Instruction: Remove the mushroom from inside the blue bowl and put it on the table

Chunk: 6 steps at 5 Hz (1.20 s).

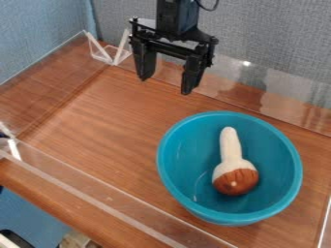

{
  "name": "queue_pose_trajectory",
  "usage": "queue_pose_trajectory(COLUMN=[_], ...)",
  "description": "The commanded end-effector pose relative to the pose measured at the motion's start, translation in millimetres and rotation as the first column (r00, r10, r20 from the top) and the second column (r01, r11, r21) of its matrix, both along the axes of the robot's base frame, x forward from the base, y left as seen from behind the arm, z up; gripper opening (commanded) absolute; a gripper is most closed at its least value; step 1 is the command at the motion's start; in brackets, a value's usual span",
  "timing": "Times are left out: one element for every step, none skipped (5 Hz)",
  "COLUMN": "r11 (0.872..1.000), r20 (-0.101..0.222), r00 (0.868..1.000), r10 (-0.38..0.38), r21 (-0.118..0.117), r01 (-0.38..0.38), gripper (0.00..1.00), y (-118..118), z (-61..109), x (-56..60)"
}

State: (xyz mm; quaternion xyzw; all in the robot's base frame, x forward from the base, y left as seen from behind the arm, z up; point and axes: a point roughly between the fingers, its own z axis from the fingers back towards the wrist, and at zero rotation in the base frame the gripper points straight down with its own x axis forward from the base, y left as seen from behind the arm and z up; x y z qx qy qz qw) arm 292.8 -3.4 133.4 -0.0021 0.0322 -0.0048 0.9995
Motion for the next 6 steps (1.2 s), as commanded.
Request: queue_pose_trajectory(r11=[0.999,0.997,0.989,0.968,0.948,0.939], r20=[-0.004,-0.009,-0.007,0.003,0.017,0.014], r00=[0.999,0.997,0.989,0.968,0.948,0.939], r10=[-0.037,-0.074,-0.146,-0.25,-0.318,-0.343], r21=[-0.005,-0.011,-0.017,-0.014,-0.005,-0.003], r01=[0.037,0.074,0.146,0.25,0.318,0.343], gripper=[1.0,1.0,1.0,1.0,1.0,1.0], y=[-12,-25,-53,-94,-126,-136], z=[-3.3,-6.7,-13.0,-22.8,-39.0,-61.5], x=[-3.0,-6.2,-11.3,-22.2,-31.4,-42.1])
